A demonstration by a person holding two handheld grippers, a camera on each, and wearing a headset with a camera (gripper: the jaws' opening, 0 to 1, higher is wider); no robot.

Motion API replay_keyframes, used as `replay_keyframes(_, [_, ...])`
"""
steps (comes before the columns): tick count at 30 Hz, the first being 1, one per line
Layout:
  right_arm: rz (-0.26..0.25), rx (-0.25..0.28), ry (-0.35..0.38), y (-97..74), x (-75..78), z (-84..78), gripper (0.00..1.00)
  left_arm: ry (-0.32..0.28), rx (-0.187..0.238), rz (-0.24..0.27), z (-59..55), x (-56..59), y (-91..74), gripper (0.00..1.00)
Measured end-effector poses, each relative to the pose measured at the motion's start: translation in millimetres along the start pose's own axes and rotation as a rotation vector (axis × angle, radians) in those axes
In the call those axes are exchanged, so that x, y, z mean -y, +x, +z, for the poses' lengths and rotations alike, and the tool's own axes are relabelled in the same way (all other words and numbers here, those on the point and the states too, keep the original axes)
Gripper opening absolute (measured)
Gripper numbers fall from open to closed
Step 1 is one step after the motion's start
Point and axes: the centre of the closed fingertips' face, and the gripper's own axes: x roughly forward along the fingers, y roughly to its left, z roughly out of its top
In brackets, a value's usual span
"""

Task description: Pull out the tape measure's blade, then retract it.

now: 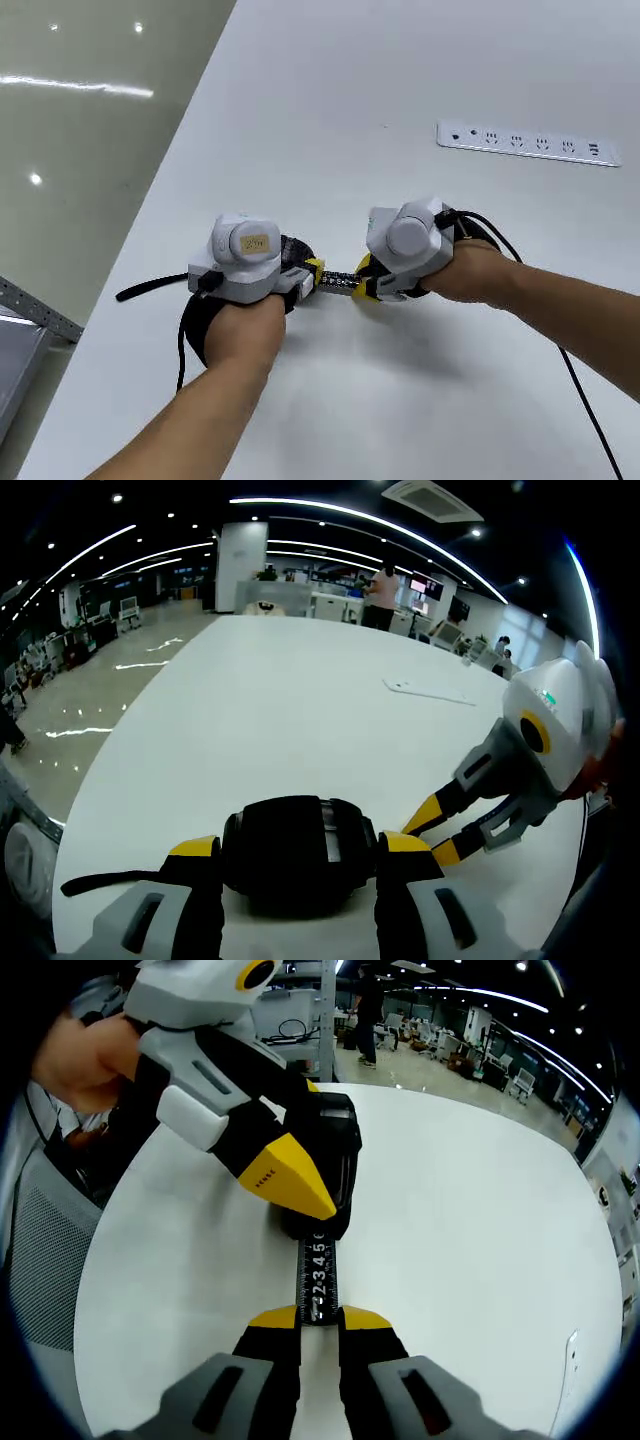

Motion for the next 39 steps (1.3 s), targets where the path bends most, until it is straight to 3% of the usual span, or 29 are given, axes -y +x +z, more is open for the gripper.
replay_keyframes(39, [0.003, 0.009, -0.025, 13.2, 1.2, 17.9, 0.13, 0.001, -0.004, -0.006, -0.2, -0.7, 1.1, 0.57])
